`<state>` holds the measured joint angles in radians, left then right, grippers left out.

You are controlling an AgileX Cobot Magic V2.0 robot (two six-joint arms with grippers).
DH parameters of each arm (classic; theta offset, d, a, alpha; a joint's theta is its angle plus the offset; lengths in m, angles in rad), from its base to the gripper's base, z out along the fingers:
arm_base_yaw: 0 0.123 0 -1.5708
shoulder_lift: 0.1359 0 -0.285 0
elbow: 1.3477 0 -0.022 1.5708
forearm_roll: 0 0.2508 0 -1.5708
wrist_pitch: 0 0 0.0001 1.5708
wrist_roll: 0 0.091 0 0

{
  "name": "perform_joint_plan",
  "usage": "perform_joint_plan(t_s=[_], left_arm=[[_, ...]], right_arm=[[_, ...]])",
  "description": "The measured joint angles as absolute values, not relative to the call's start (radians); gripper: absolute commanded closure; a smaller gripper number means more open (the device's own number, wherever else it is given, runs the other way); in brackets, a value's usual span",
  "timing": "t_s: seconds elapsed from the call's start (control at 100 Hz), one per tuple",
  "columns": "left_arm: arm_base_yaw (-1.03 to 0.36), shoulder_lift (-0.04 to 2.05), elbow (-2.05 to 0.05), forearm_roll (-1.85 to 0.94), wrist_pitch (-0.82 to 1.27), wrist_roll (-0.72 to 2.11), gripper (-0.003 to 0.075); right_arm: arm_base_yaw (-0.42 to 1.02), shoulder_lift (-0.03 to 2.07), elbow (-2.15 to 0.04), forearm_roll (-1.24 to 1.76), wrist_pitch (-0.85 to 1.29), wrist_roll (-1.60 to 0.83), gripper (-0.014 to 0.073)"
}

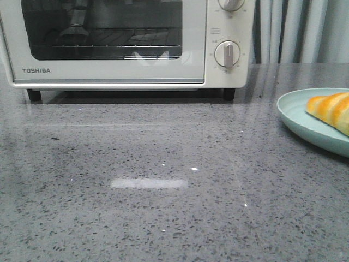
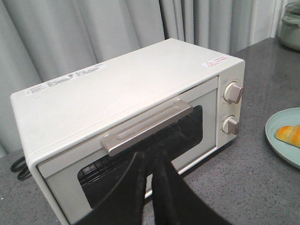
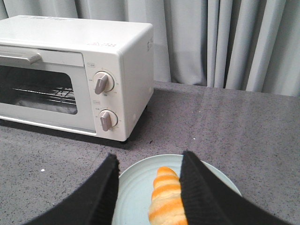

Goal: Put bread in oven
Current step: 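Pull the oven door handle down with the left gripper to open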

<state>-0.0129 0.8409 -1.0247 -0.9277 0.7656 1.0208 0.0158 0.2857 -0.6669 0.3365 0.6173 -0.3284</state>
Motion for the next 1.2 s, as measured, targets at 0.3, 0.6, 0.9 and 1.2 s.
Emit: perform_joint_plan(t_s=[0.3,0.6,0.9,1.2], left_arm=[[-0.050,1.133,-1.245,-0.976,0.858,1.062,0.0740],[-0.243,1.329,-1.381,-0.831,0.832,1.042,0.0740],[-0.281,1.397,-1.398,-0.772,0.728,1.014,0.0740],[-0.281,1.440,-1.398,-0.746,0.713,1.014,0.0740]], right_arm=[[0.016,0.286,-0.667,0.346,0.617,-0.335,0.0318],[0.016,0.286,-0.667,0.346,0.617,-0.335,0.0318],[0.016,0.286,-0.667,0.347,0.617,-0.335,0.0318],[0.016,0.286,-0.667,0.349,0.617,-0.335,0.0318]])
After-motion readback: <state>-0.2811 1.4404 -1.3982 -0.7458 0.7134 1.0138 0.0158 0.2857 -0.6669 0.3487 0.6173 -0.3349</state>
